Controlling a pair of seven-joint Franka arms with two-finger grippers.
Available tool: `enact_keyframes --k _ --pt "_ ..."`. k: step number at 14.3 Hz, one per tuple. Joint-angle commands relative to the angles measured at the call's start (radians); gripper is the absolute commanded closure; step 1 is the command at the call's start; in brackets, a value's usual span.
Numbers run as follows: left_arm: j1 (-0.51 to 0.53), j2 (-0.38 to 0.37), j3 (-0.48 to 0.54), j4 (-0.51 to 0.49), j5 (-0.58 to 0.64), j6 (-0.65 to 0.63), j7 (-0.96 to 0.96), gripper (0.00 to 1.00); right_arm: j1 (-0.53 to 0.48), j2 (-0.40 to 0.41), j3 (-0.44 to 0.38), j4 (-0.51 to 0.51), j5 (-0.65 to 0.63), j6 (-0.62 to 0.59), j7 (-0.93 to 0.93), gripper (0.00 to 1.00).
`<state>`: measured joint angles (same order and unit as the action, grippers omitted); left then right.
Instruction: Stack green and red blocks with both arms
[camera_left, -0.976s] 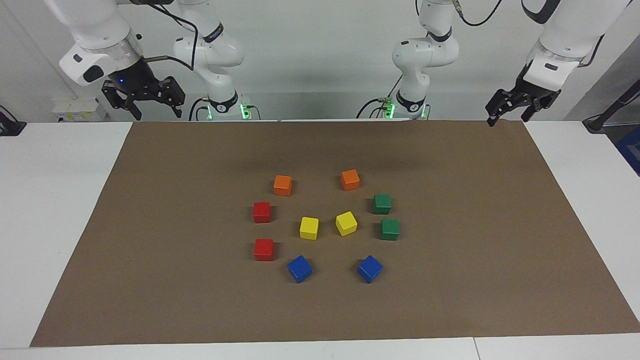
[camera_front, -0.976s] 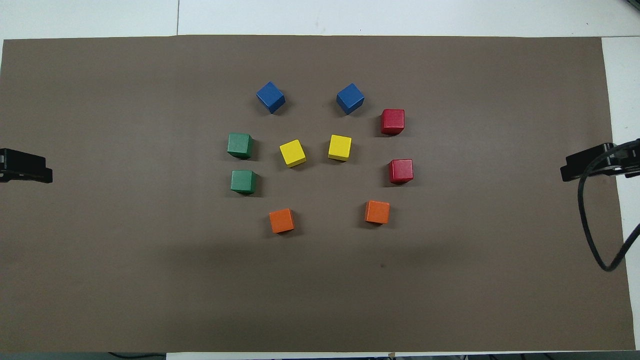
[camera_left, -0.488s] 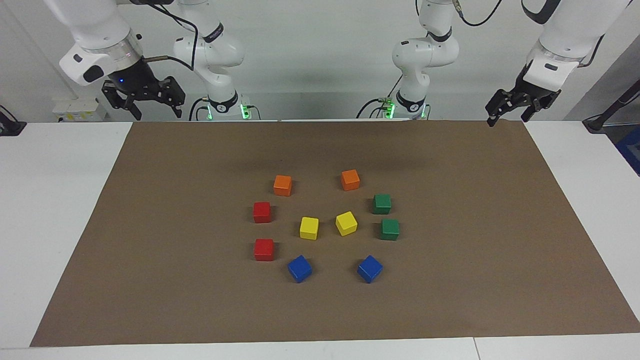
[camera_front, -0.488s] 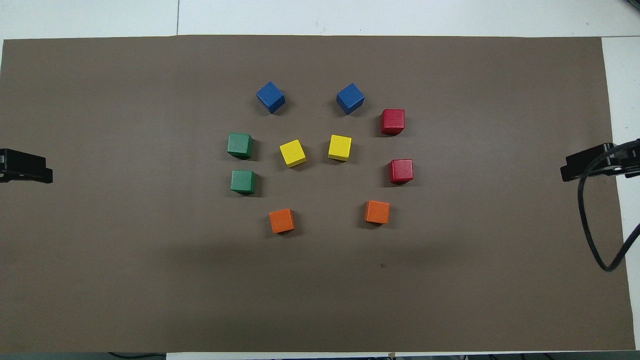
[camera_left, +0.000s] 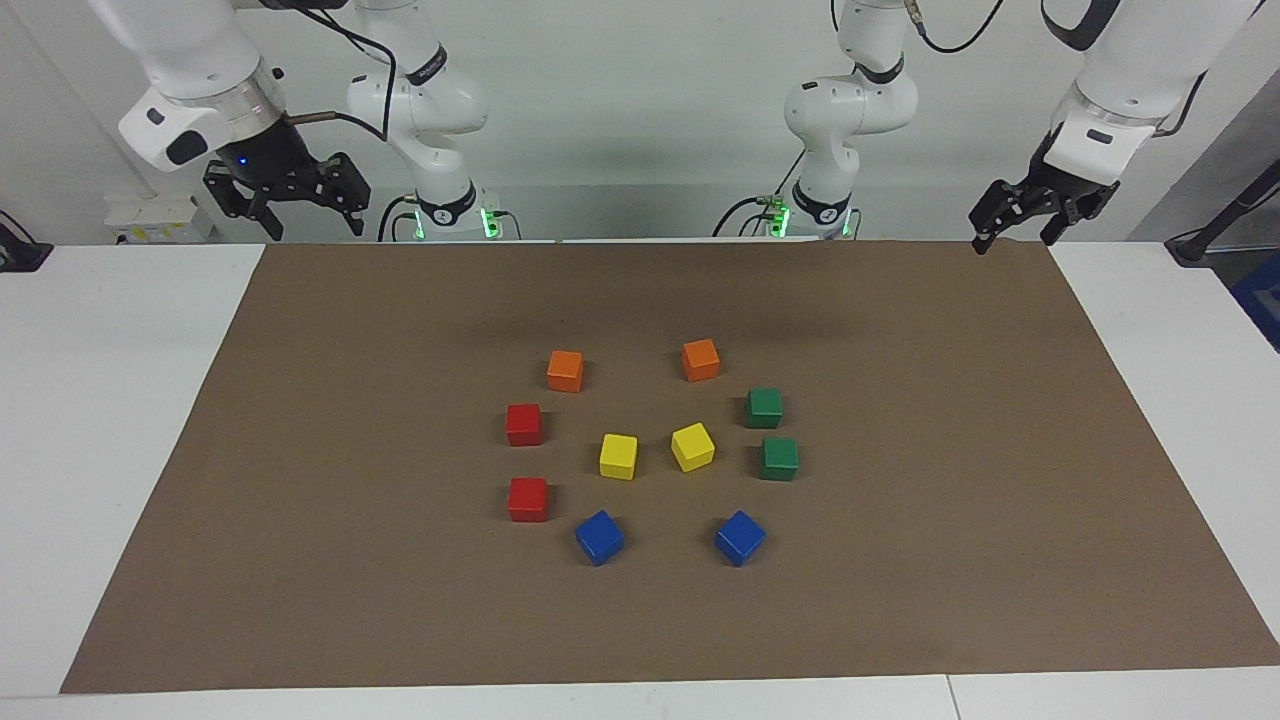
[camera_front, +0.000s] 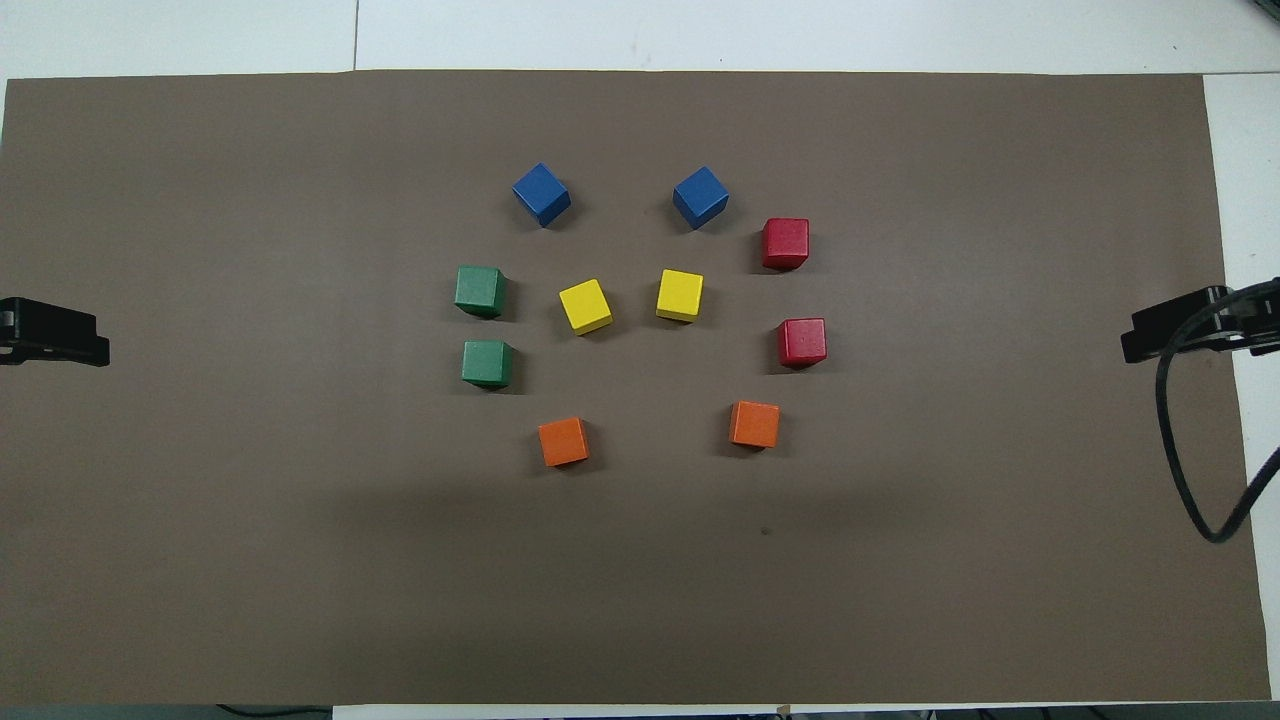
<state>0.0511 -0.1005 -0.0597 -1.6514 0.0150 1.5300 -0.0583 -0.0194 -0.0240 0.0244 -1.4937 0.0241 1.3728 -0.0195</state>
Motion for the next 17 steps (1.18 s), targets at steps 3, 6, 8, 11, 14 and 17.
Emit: enact_keyframes --k 3,6,8,11,14,17 --pt "-0.016 -0.004 -0.002 -0.019 -0.033 0.048 0.008 0.00 -0.007 -0.014 0.002 -0.019 0.013 0.011 -0.008 0.00" --pt "-0.066 -0.022 -0.006 -0.088 -0.067 0.129 0.002 0.00 -0.007 -0.014 0.002 -0.019 0.013 0.011 -0.008 0.00" --pt "-0.149 -0.027 -0.005 -0.157 -0.073 0.214 -0.021 0.00 -0.007 -0.014 0.002 -0.019 0.013 0.011 -0.008 0.00" --pt "-0.233 -0.007 -0.005 -0.241 -0.073 0.346 -0.071 0.00 -0.007 -0.014 0.002 -0.019 0.013 0.011 -0.008 0.00" --pt "-0.306 0.100 -0.005 -0.266 -0.073 0.442 -0.086 0.00 -0.007 -0.014 0.002 -0.019 0.013 0.011 -0.008 0.00" --pt "-0.341 0.185 -0.005 -0.289 -0.073 0.536 -0.087 0.00 -0.007 -0.014 0.002 -0.019 0.013 0.011 -0.008 0.00"
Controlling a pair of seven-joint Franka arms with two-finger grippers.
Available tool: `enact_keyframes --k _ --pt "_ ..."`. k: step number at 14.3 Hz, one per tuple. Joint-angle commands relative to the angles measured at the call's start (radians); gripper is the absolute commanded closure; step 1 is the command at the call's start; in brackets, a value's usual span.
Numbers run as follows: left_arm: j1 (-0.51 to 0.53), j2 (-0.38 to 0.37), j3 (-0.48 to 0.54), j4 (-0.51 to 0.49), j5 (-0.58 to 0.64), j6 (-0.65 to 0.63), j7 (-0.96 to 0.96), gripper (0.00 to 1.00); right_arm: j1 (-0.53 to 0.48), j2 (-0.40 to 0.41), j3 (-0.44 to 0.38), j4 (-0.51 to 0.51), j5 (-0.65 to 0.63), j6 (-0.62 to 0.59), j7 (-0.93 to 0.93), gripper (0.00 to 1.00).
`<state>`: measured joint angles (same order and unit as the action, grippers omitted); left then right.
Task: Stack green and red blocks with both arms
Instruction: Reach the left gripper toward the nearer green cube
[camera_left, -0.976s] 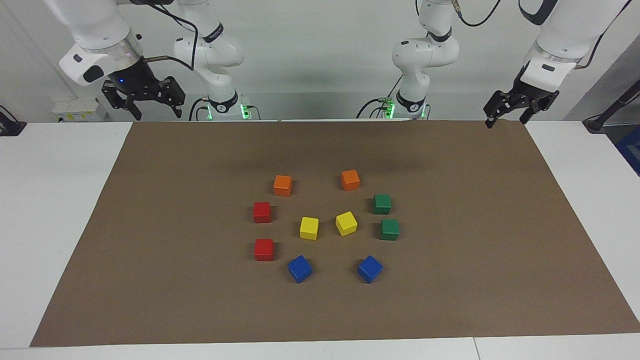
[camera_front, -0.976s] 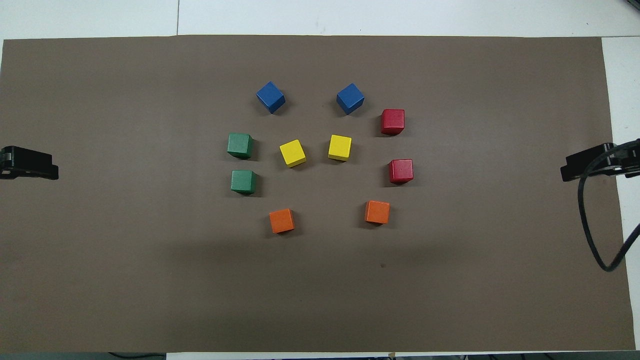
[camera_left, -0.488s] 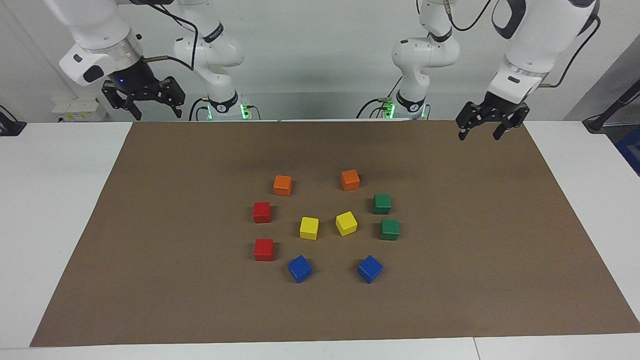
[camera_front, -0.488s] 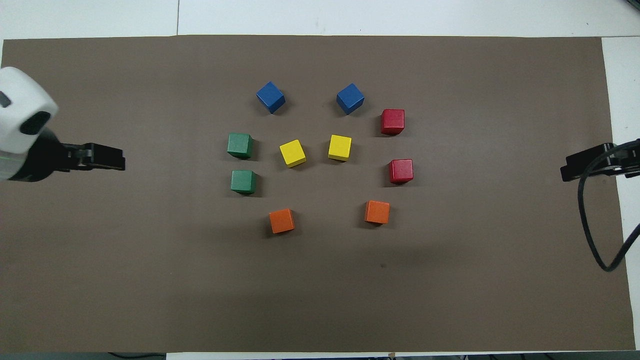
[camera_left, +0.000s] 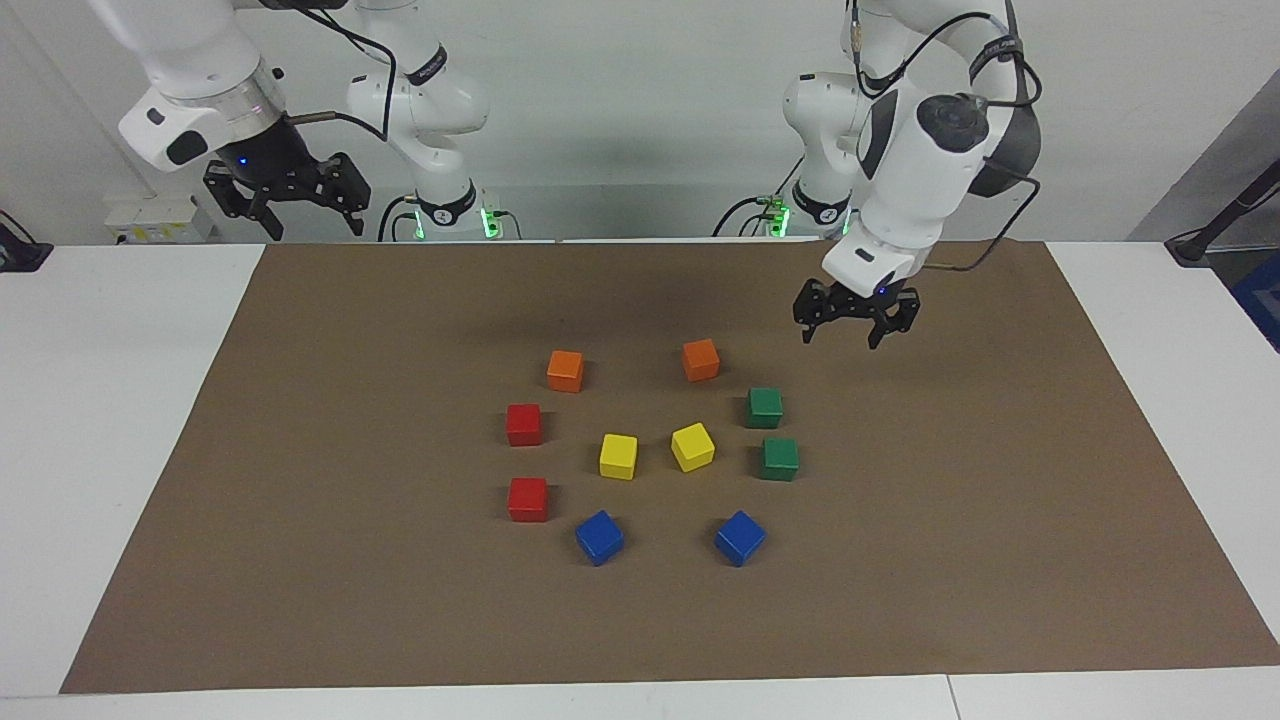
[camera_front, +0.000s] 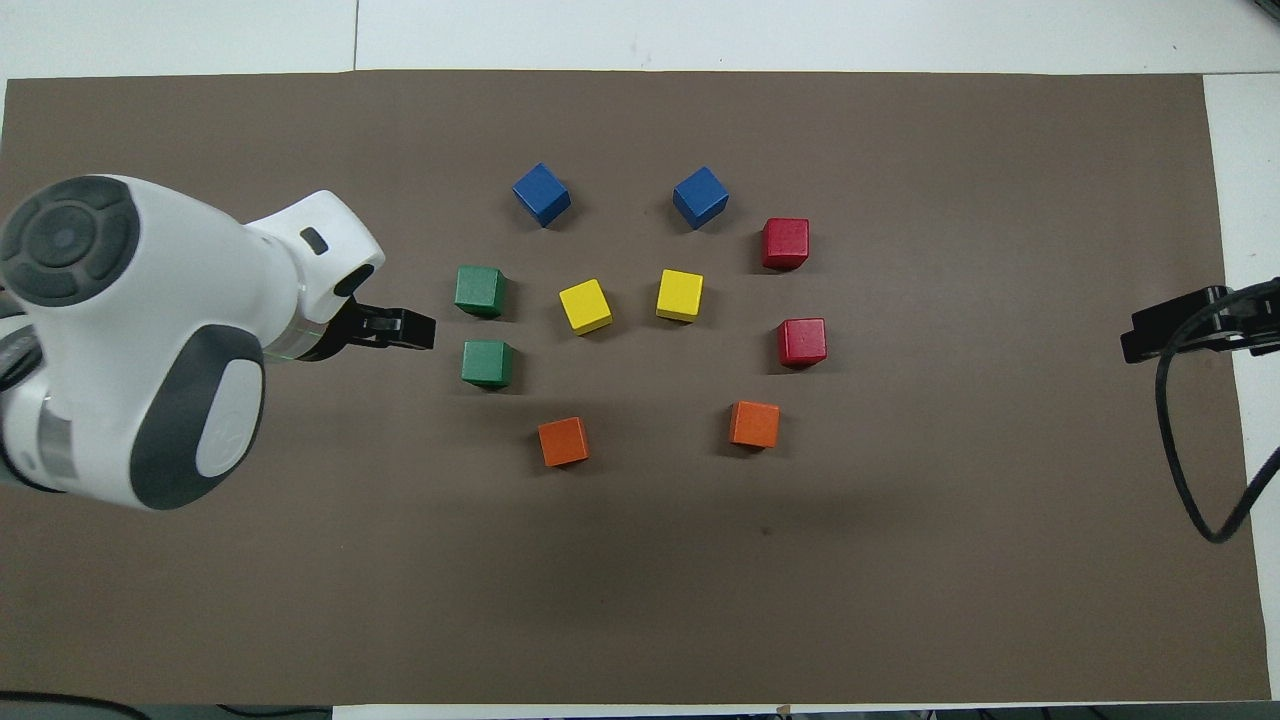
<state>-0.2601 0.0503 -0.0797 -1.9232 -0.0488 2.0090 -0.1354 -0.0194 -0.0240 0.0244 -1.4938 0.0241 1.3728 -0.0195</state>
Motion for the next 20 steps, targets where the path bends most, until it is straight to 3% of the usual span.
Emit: enact_keyframes --k 1,3,10,20 --pt "-0.033 0.049 0.015 -0.032 -0.010 0.091 -0.016 0.00 -0.007 -0.013 0.002 -0.019 0.013 0.011 -0.008 0.00" --pt "-0.056 0.106 0.015 -0.031 -0.010 0.135 -0.021 0.00 -0.007 -0.013 0.002 -0.019 0.013 0.011 -0.008 0.00" --pt "-0.097 0.195 0.017 -0.026 -0.010 0.189 -0.115 0.00 -0.007 -0.014 0.002 -0.019 0.013 0.011 -0.008 0.00" --pt "-0.102 0.232 0.017 -0.069 -0.008 0.261 -0.141 0.00 -0.007 -0.013 0.002 -0.019 0.013 0.011 -0.008 0.00"
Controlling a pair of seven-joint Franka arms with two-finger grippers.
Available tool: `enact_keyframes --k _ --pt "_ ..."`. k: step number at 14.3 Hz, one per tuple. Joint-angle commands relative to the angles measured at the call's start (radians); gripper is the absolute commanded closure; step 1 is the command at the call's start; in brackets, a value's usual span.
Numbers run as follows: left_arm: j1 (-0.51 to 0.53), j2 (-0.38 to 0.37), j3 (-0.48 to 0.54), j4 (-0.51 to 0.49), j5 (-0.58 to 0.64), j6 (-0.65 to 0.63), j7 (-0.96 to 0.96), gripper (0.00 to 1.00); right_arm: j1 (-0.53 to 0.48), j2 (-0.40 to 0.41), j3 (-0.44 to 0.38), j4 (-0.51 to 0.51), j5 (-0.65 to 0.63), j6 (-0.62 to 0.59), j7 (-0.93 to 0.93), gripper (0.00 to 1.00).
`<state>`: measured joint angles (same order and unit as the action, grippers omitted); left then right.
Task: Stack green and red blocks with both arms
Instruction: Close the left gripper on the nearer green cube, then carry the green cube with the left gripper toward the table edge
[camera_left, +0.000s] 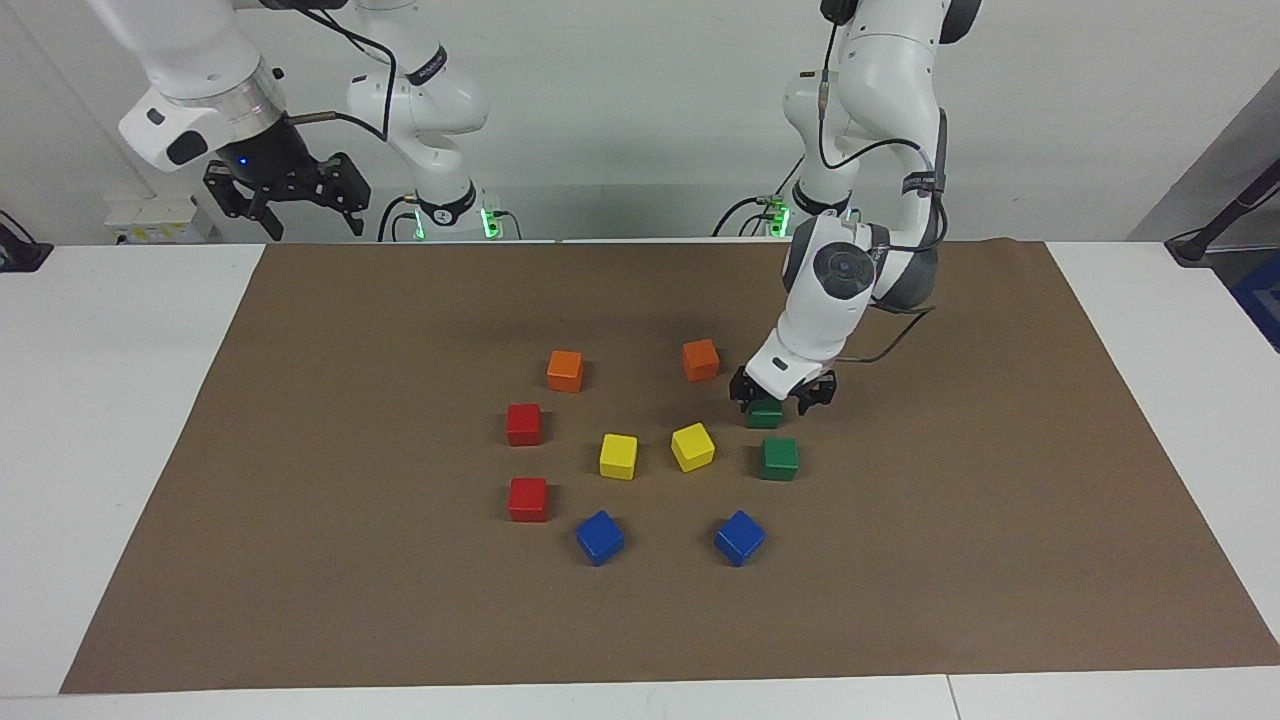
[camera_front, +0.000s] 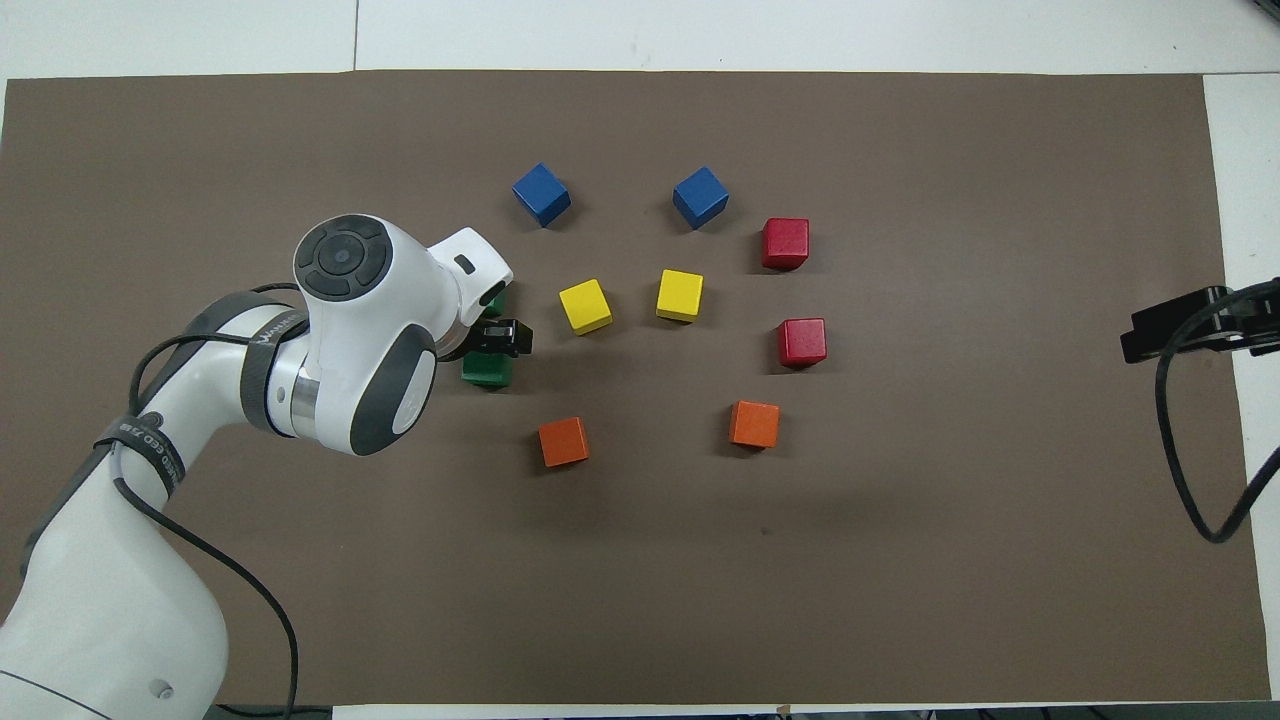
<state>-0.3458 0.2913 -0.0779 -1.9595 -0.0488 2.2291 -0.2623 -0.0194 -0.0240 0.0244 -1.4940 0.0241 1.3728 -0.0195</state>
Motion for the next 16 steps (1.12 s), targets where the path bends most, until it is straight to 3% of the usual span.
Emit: enact_keyframes --k 1,7,9,10,11,13,16 --pt "-0.018 -0.009 0.015 -0.038 -0.008 0.044 -0.015 0.00 -0.007 -0.013 0.002 -0.018 0.013 0.011 -0.008 0.00" --pt "-0.019 -0.009 0.015 -0.070 -0.008 0.095 -0.031 0.05 -0.007 -0.013 0.002 -0.018 0.013 0.011 -0.008 0.00" --pt "-0.027 -0.009 0.015 -0.076 -0.008 0.098 -0.054 0.13 -0.007 -0.014 0.002 -0.018 0.013 0.011 -0.008 0.00" --pt "-0.035 -0.009 0.015 -0.078 -0.008 0.109 -0.063 0.22 -0.007 -0.013 0.002 -0.020 0.013 0.011 -0.008 0.00" --pt "-0.039 -0.009 0.015 -0.084 -0.008 0.109 -0.066 0.39 -0.007 -0.014 0.002 -0.020 0.013 0.011 -0.008 0.00" --pt "-0.041 -0.012 0.017 -0.087 -0.008 0.092 -0.066 1.00 -0.007 -0.014 0.002 -0.019 0.013 0.011 -0.008 0.00" --pt "-0.039 -0.012 0.017 -0.084 -0.008 0.087 -0.064 1.00 -0.007 -0.013 0.002 -0.018 0.013 0.011 -0.008 0.00"
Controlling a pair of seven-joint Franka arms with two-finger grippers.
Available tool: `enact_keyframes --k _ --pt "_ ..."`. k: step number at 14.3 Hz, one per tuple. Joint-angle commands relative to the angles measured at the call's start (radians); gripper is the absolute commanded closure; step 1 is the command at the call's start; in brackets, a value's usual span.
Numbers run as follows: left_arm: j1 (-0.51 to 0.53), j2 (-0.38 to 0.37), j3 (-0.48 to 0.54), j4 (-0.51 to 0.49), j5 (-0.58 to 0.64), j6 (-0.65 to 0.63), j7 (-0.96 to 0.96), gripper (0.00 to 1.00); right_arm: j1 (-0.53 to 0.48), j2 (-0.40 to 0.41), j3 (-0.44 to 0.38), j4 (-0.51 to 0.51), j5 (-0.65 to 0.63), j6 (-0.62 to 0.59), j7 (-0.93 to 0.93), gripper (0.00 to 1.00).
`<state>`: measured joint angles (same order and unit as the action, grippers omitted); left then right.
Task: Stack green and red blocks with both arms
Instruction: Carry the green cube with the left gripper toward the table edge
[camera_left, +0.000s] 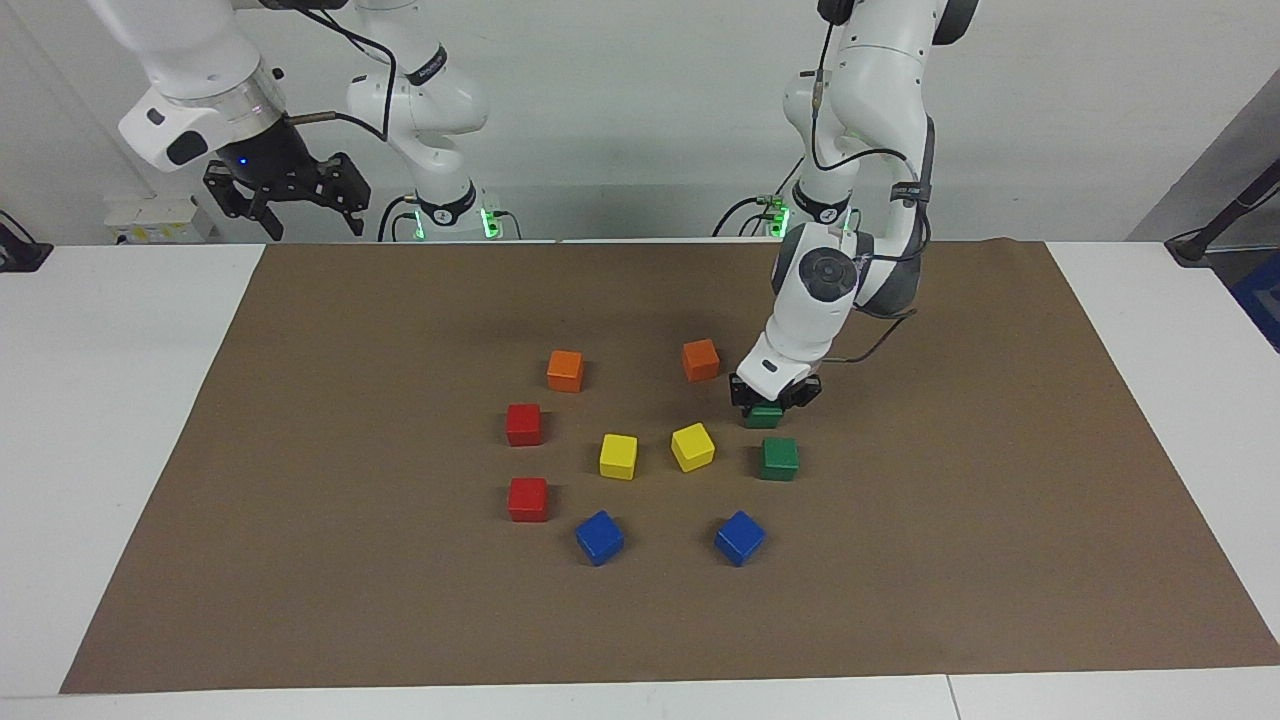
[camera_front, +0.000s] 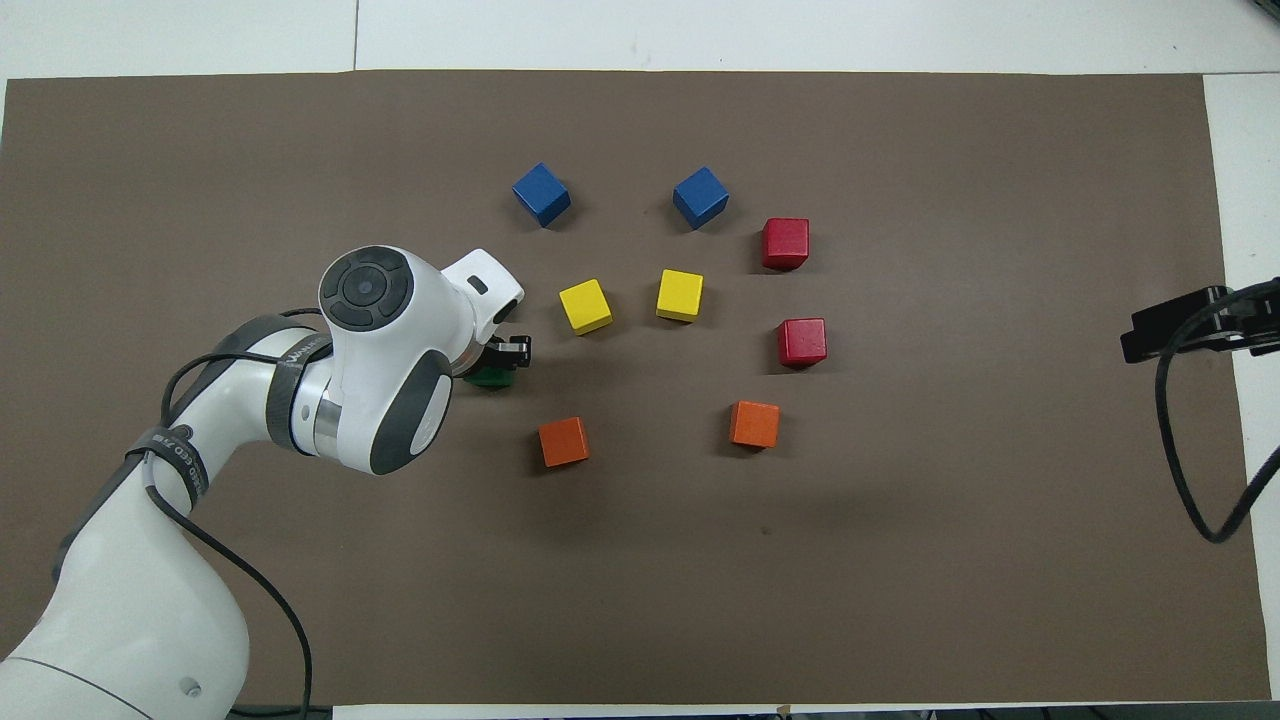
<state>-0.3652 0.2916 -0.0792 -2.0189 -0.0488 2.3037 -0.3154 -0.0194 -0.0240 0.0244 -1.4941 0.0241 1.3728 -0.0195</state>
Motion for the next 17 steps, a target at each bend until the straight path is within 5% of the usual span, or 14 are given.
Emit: enact_keyframes --k 1,11,17 --pt "-0.020 -0.012 0.018 -0.018 -0.008 0.007 -0.011 1.00 -0.007 -0.014 0.002 -0.018 0.013 0.011 -0.008 0.00" --pt "0.189 -0.184 0.024 0.259 -0.036 -0.444 0.039 1.00 -0.007 -0.014 0.002 -0.018 0.013 0.011 -0.008 0.00" --pt "0.406 -0.267 0.027 0.235 -0.032 -0.523 0.352 1.00 -0.007 -0.014 0.002 -0.018 0.013 0.011 -0.008 0.00"
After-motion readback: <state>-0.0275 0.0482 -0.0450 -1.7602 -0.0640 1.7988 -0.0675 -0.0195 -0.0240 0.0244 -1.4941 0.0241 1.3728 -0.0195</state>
